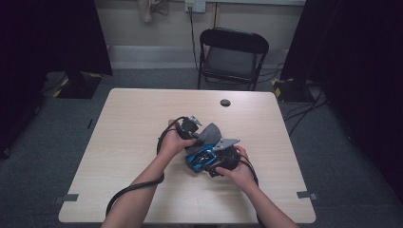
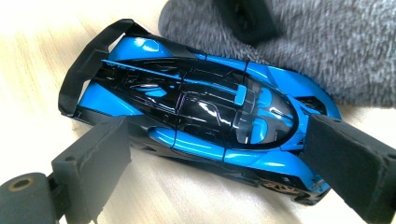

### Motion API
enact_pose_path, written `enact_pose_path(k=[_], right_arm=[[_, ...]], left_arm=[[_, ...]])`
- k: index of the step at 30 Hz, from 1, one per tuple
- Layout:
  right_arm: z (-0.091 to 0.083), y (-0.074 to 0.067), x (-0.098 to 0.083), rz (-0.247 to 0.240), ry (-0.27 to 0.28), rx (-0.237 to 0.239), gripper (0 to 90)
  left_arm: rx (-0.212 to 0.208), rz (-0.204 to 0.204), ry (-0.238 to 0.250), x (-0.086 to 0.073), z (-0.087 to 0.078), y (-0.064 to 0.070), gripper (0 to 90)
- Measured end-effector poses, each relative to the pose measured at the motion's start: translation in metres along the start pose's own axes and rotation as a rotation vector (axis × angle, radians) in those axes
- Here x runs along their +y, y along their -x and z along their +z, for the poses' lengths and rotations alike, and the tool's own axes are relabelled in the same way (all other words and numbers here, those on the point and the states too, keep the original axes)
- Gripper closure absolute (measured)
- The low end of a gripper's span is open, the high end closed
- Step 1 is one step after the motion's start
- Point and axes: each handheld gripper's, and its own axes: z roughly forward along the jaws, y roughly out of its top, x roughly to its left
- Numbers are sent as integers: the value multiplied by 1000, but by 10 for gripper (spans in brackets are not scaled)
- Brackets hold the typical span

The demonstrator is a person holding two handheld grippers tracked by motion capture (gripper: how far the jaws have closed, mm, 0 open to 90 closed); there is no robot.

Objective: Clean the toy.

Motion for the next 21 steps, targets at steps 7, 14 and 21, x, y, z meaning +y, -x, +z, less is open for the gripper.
enact_pose_path(k=[7, 14, 21], right_arm=[[0, 1, 0, 2, 2, 3, 70], [1, -1, 0, -3, -1, 4, 71], [1, -1, 0, -2, -3, 3, 71]], left_arm=[[-19, -10, 13, -10, -6, -1, 727], [-19, -1, 2, -21, -16, -1, 725], [-25, -17, -16, -34, -28, -5, 723]])
